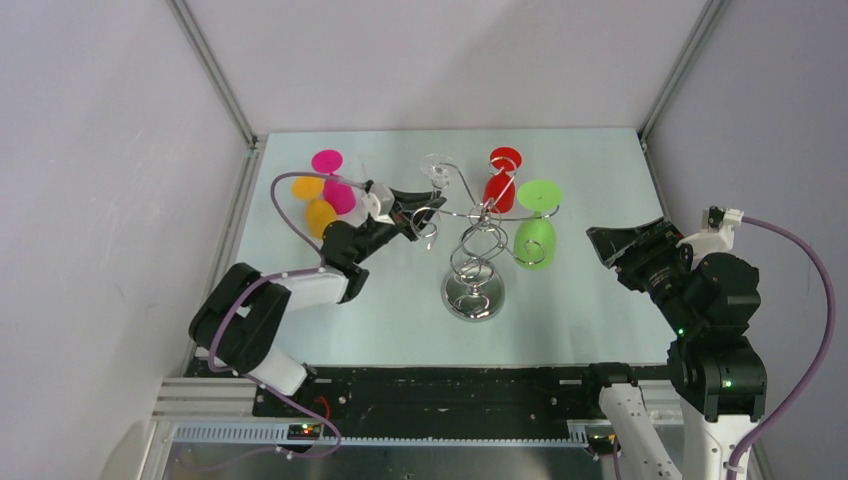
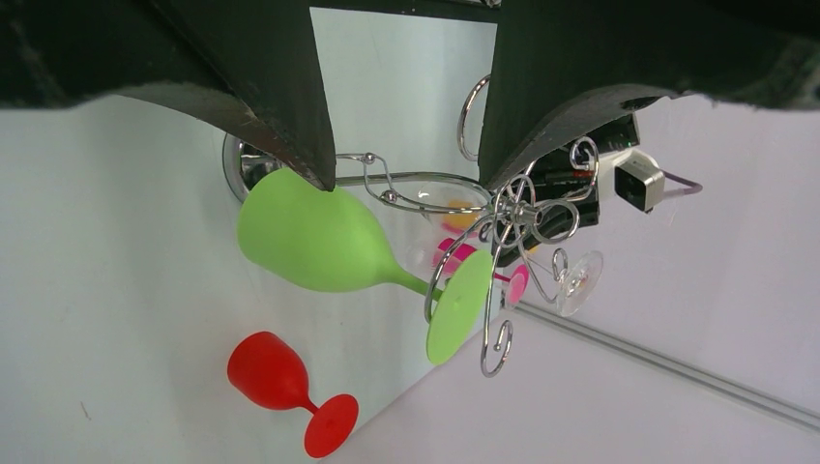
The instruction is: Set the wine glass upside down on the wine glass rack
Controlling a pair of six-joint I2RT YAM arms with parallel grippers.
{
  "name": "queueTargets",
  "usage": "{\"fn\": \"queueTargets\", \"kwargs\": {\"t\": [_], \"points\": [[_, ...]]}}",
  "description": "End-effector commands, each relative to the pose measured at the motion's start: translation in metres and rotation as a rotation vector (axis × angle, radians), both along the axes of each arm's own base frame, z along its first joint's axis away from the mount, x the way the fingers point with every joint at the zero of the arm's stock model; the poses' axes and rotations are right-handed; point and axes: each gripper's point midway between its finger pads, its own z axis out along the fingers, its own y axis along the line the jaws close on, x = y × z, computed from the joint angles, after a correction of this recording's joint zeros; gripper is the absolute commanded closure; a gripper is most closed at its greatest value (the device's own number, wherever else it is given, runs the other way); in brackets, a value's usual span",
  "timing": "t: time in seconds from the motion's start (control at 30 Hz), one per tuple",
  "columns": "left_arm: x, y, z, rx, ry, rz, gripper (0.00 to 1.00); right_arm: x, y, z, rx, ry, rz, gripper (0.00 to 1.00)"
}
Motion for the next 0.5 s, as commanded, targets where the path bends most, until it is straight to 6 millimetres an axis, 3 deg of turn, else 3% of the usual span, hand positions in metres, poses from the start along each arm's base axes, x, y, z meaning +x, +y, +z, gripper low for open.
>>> {"fn": "queueTargets", "kwargs": {"t": [0.0, 0.47], "points": [[-0.019, 0.009, 0.042, -0.071, -0.142, -0.008, 1.0, -0.001, -0.002, 0.004, 0.005, -0.016, -0.012, 0.39], [-0.031, 0.001, 0.025, -0.036, -0.115, -0.075, 1.0, -0.005, -0.002, 0.004, 0.005, -0.02, -0.015, 0.39]]}}
